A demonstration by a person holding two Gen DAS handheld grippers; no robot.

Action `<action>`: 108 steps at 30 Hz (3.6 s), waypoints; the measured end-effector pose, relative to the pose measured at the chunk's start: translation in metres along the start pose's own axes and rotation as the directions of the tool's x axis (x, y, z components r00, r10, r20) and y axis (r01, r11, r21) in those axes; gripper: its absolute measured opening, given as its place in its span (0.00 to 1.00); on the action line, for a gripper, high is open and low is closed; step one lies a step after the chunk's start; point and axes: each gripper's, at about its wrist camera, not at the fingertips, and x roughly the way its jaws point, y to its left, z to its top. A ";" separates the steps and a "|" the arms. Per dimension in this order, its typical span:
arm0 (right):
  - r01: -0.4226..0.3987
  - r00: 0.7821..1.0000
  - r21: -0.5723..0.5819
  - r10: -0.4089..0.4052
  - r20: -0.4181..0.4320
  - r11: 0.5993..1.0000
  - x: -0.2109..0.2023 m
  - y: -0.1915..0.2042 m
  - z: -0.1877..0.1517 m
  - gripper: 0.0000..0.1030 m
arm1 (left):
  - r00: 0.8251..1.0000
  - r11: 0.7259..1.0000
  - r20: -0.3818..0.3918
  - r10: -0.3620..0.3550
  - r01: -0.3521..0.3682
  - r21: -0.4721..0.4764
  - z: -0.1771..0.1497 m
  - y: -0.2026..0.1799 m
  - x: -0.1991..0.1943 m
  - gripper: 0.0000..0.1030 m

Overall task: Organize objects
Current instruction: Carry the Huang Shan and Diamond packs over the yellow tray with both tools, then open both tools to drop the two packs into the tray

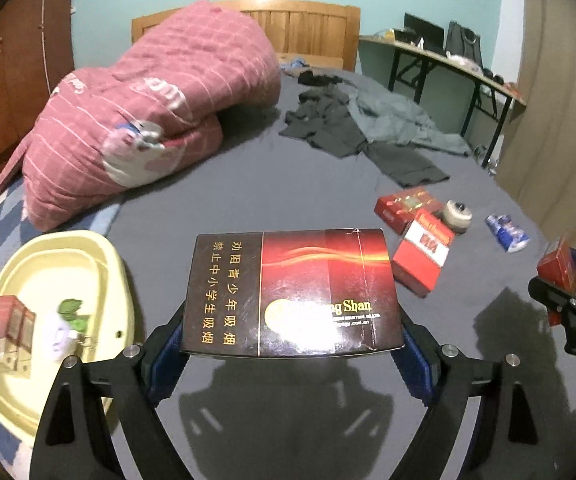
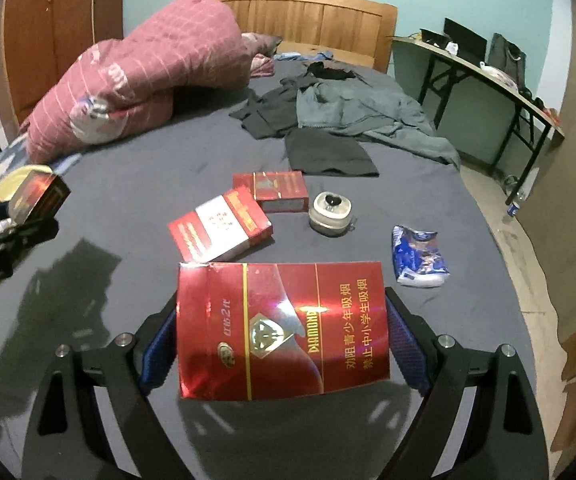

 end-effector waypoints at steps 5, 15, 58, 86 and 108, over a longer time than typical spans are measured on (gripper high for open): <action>0.028 0.999 -0.004 -0.028 0.045 1.000 -0.034 0.008 0.015 0.87 | 0.999 1.000 0.053 0.002 -0.001 -0.004 0.000 -0.002 -0.054 0.85; 0.027 0.999 -0.012 -0.027 0.026 1.000 -0.037 0.023 0.014 0.87 | 0.998 1.000 0.060 0.019 -0.018 -0.012 -0.016 0.006 -0.078 0.85; -0.308 0.945 -0.274 0.327 0.024 0.911 0.000 0.333 0.077 0.87 | 0.955 0.935 0.041 0.293 -0.277 -0.222 -0.044 0.245 -0.100 0.85; -0.342 0.934 -0.463 0.352 -0.068 0.818 0.090 0.424 0.047 0.87 | 0.958 0.926 -0.082 0.276 -0.288 -0.245 -0.049 0.305 0.018 0.85; -0.344 0.928 -0.474 0.369 -0.044 0.811 0.095 0.428 0.046 0.95 | 0.964 0.924 -0.070 0.258 -0.268 -0.275 -0.053 0.312 0.024 0.98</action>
